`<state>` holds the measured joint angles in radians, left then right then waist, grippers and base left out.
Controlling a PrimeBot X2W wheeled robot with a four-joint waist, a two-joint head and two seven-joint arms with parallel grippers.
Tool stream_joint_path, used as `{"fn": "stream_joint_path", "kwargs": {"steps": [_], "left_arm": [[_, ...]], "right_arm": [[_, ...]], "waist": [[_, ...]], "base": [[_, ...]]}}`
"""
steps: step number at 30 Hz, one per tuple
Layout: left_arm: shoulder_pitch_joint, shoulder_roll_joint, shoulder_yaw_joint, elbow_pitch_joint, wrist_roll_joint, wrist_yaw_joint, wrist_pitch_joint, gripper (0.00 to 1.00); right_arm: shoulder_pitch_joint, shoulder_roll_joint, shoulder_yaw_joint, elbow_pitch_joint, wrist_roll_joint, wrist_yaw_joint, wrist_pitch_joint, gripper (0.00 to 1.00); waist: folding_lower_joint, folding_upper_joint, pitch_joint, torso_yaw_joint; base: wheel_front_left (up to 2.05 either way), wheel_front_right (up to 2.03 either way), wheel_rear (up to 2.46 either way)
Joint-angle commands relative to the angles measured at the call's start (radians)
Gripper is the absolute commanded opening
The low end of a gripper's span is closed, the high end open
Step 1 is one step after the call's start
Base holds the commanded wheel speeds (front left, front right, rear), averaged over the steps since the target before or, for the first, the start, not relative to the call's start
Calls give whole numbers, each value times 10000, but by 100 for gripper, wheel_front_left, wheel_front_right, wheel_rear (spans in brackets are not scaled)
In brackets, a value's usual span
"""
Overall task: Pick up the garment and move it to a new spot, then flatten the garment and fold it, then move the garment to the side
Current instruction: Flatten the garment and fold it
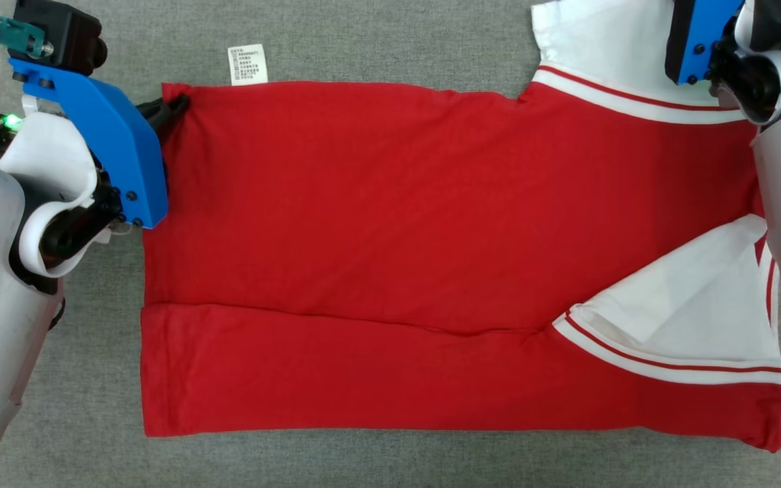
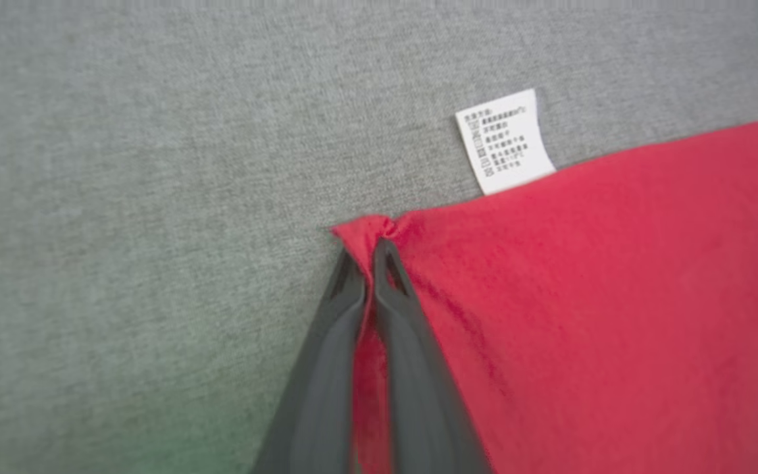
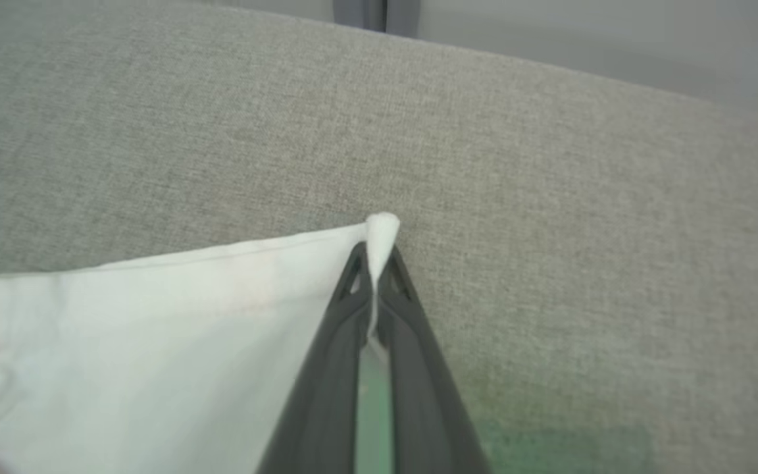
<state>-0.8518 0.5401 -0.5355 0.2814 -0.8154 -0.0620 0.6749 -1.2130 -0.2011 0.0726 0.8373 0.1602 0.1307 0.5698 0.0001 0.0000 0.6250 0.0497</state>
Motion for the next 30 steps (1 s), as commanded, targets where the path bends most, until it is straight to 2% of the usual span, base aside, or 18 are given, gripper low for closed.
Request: {"fn": "stream_joint_path", "kwargs": {"steps": [1, 9, 20, 24, 30], "left_arm": [[334, -116, -168, 271, 90, 33, -8, 0], [613, -28, 120, 448, 125, 5, -962, 0], [2359, -304, -120, 313, 586, -155, -3388, 0], [3047, -236, -248, 431, 702, -282, -4154, 0], [4083, -95, -371, 588, 613, -353, -4885, 0]], "right_arm": [[188, -80, 96, -26, -5, 2, -148, 0], [661, -442, 1099, -557, 774, 2, -1367, 0], [3274, -1325, 2534, -2871, 3192, 2, -2421, 0], [4585, -1708, 2826, -3905, 3898, 2, -2395, 0], [6485, -2333, 2544, -5094, 4380, 3, -2038, 0]], "waist": [[-1, 0, -67, -51], [-1, 0, -780, -326], [-1, 0, -2489, -468], [-1, 0, -3040, -555], [-1, 0, -3631, -639]], "base": [[0, 0, 0], [0, 0, 0], [0, 0, 0], [0, 0, 0], [0, 0, 0]]}}
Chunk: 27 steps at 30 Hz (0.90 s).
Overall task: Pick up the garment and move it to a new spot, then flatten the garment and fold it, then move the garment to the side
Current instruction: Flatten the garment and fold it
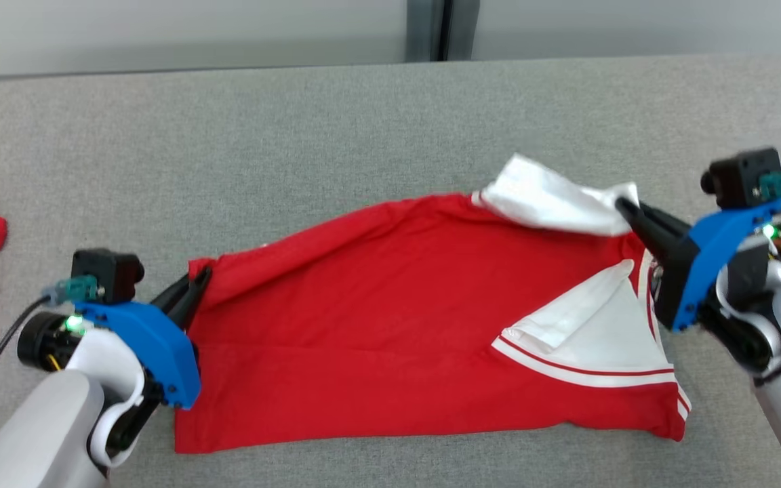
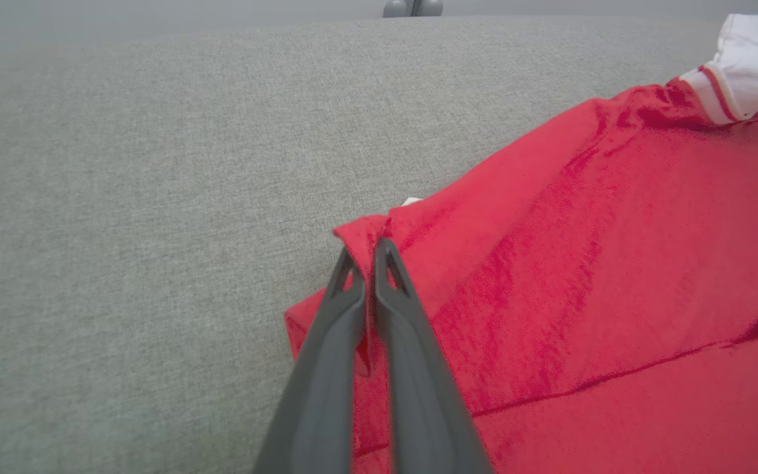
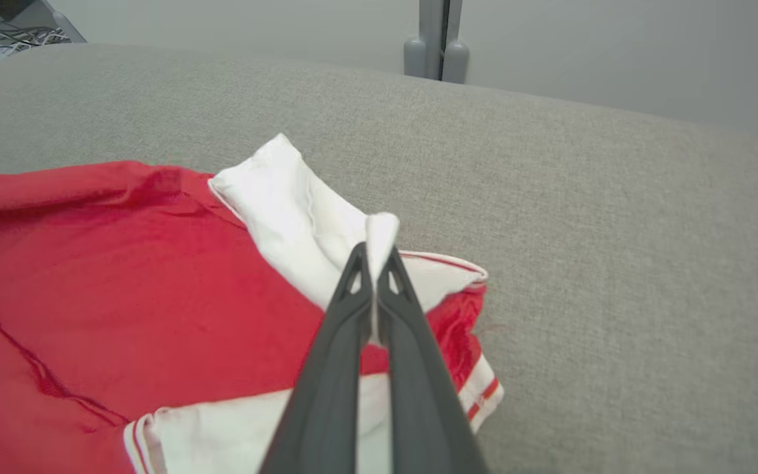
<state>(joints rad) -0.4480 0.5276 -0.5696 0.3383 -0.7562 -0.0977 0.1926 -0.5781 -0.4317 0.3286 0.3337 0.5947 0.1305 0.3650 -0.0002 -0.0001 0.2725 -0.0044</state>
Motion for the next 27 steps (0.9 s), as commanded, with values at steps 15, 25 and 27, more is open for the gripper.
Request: {"fn": "stream_joint_path", "kwargs": {"steps": [15, 25, 27], "left_arm": [[772, -50, -26, 532, 250, 270, -1290, 0], [1031, -440, 395, 843, 47, 659, -2357, 100], [1227, -612, 619, 820, -101, 820, -2786, 100]], "right_arm": [[3876, 548, -1957, -3002, -440, 5, 1524, 0], [5320, 1066, -2291, -4064, -871, 5, 2815, 100], [5586, 1150, -2405, -4277, -988, 5, 3109, 100]], "waist": [[2, 1, -525, -151], [2, 1, -612, -113], [2, 1, -721, -95]], "base": [[0, 0, 0], [0, 0, 0], [0, 0, 0]]}}
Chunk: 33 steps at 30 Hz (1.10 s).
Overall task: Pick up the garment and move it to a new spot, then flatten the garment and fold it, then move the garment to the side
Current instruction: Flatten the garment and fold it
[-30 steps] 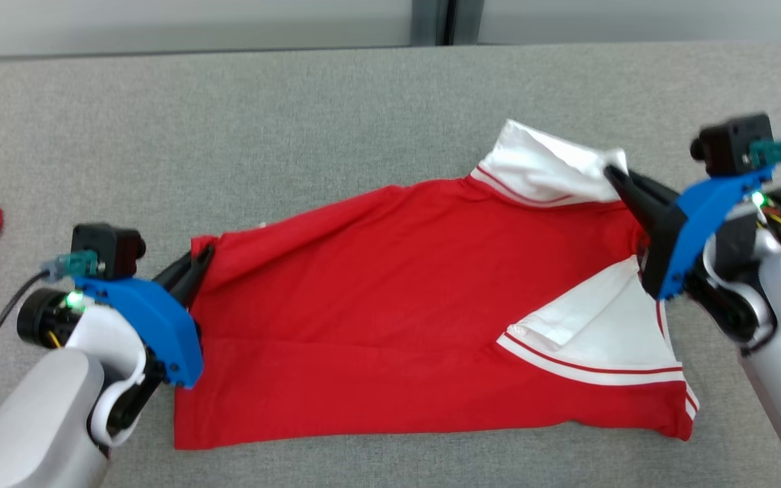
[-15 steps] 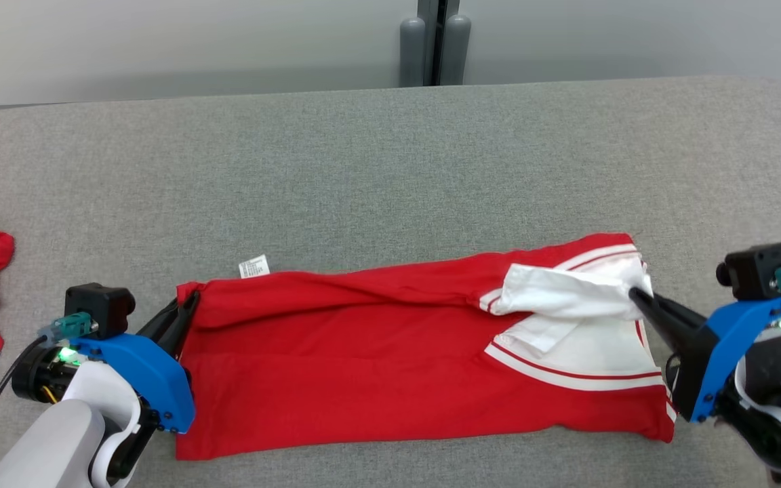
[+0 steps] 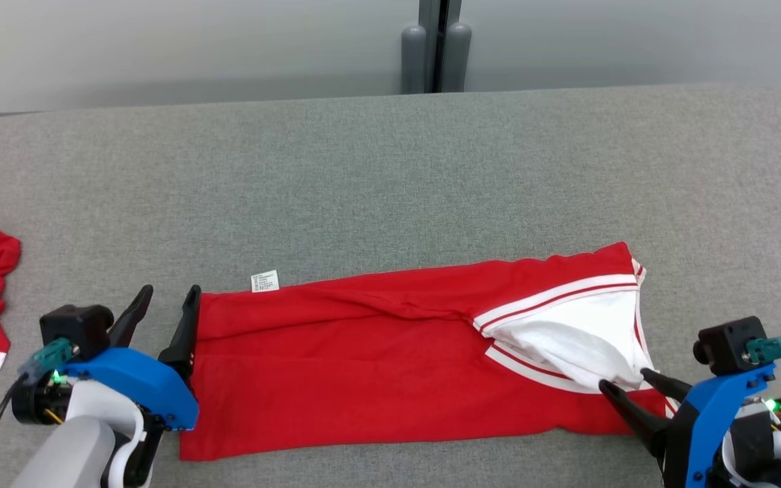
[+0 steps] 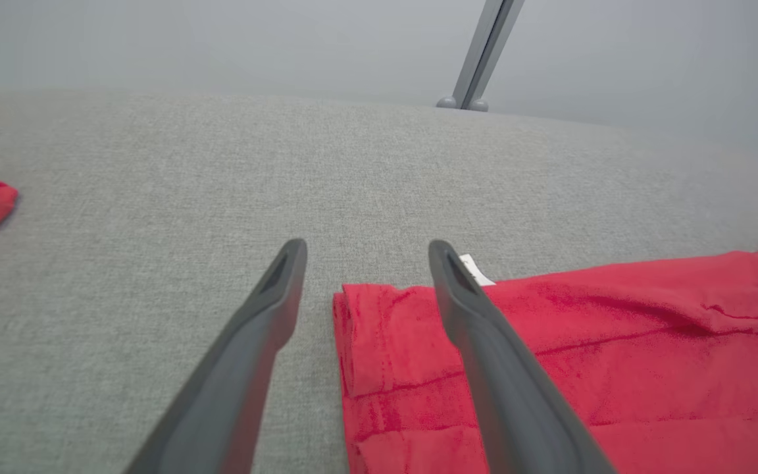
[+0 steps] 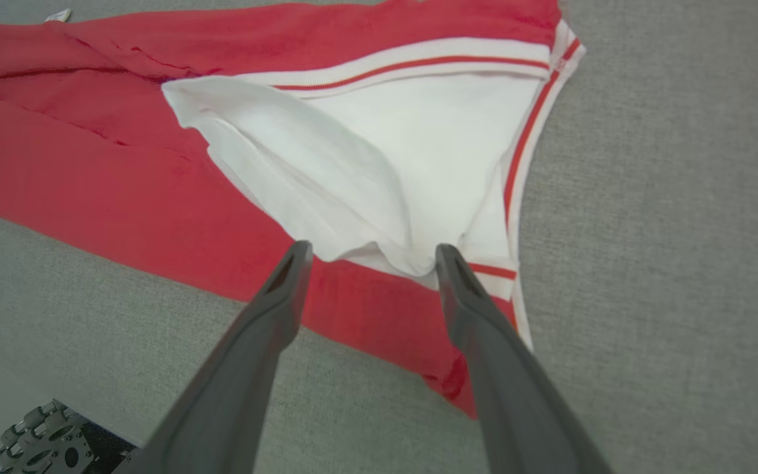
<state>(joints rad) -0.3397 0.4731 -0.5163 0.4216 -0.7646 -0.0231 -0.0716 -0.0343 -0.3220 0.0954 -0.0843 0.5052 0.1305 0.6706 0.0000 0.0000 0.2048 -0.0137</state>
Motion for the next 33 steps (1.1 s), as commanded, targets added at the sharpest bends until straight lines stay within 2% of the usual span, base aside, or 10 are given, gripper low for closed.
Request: {"fn": "stream_joint_path", "kwargs": {"steps": [1, 4, 9, 13, 17, 23, 24, 25, 33], "left_arm": [[244, -162, 194, -79, -116, 152, -390, 100], [571, -460, 582, -243, -383, 453, -1070, 100], [1040, -851, 1021, -714, -392, 764, -1727, 100], [1331, -1022, 1265, -1014, 32, 1021, -1893, 100], [1621, -1171, 1745, -1481, 860, 1263, -1933, 100], [2107, -1495, 2247, -1713, 1627, 1141, -1939, 100], [2193, -1570, 2362, -1665, 1796, 1010, -1940, 100], [2193, -1570, 2362, -1665, 1796, 1010, -1940, 100], [2265, -1802, 2681, -1512, 2286, 735, -1943, 100]], "right_arm": [[286, 117, -145, -237, -143, 5, 165, 100], [599, 298, -388, -627, -246, 5, 263, 100], [729, 964, -1104, -905, -730, 5, -409, 100], [503, 1723, -1748, -538, -1217, 5, -799, 100], [22, 2358, -2582, 368, -1511, 4, -1069, 100], [-829, 2690, -3559, 1816, -2028, 5, -1637, 100], [-1157, 2716, -3738, 2440, -2006, 5, -1831, 100], [-1157, 2716, -3738, 2440, -2006, 5, -1831, 100], [-1979, 2708, -3558, 4732, -2001, 5, -2454, 100]], "waist": [[0, 0, -96, 11], [0, 0, -261, 80], [0, 0, -510, 188], [0, 0, -700, 258], [0, 0, -819, 270], [0, 0, -897, 316], [0, 0, -911, 347], [0, 0, -911, 347], [0, 0, -852, 569]], "base": [[0, 0, 0], [0, 0, 0], [0, 0, 0], [0, 0, 0], [0, 0, 0], [0, 0, 0], [0, 0, 0], [0, 0, 0], [0, 0, 0]]}}
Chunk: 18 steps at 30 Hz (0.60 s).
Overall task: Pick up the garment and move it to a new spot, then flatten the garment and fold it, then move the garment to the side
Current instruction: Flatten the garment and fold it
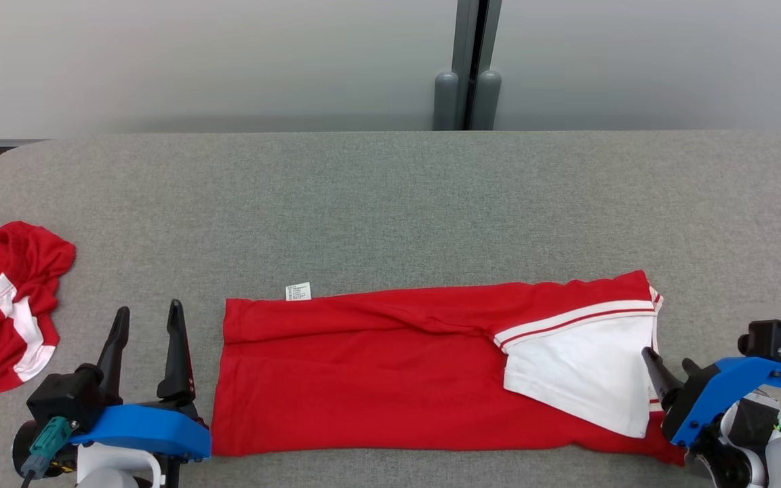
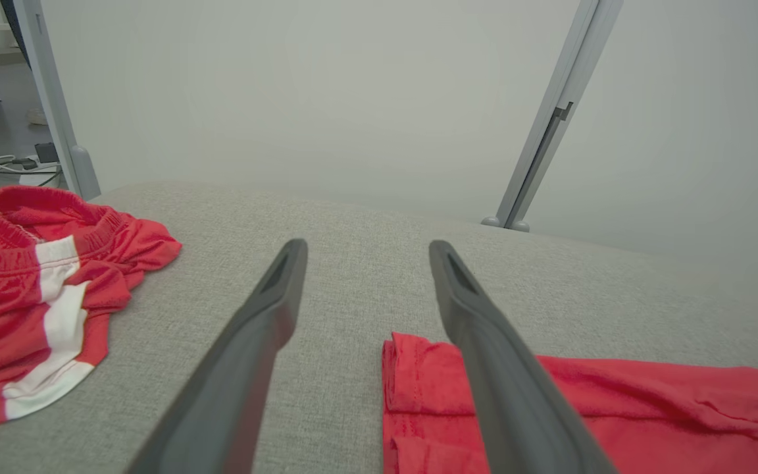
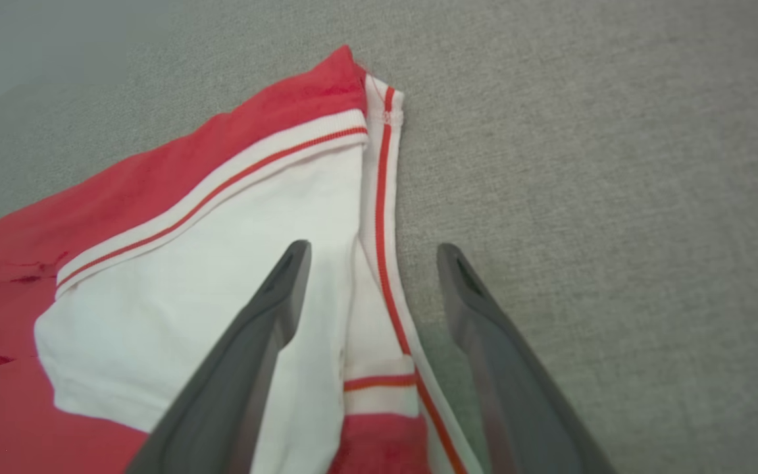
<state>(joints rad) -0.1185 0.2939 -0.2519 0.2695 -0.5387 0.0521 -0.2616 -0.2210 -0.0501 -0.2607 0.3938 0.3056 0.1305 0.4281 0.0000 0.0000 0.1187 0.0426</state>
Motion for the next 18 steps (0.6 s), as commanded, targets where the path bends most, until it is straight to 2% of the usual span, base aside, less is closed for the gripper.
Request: {"fn": "stream_joint_path", "kwargs": {"steps": [1, 5, 14, 15, 16, 17, 18], "left_arm": [[37, -25, 51, 19, 65, -50, -42, 100], [-116, -10, 94, 87, 206, -134, -43, 100], [-265, -49, 158, 154, 314, -265, -44, 100], [-266, -48, 159, 173, 321, -282, -44, 100], [-265, -50, 160, 187, 320, -289, -44, 100], [-262, -50, 161, 207, 317, -305, -44, 100], [-259, -53, 162, 223, 312, -324, -44, 100]], "right_arm": [[-195, -14, -9, 182, -73, 5, -108, 100], [-587, -13, -139, 1032, -343, 5, -372, 100], [-1014, 33, 566, 2521, -704, 5, -490, 100], [-1052, 45, 609, 2646, -646, 7, -537, 74], [-1086, 56, 639, 2755, -589, 7, -584, 29], [-1110, 67, 674, 2837, -555, 10, -642, 0], [-1152, 76, 729, 2877, -533, 16, -697, 0]], "waist": [[0, 0, 32, 20], [0, 0, 129, 82], [0, 0, 225, 167], [0, 0, 224, 173], [0, 0, 220, 177], [0, 0, 216, 177], [0, 0, 213, 176]], "base": [[0, 0, 0], [0, 0, 0], [0, 0, 0], [0, 0, 0], [0, 0, 0], [0, 0, 0], [0, 0, 0]]}}
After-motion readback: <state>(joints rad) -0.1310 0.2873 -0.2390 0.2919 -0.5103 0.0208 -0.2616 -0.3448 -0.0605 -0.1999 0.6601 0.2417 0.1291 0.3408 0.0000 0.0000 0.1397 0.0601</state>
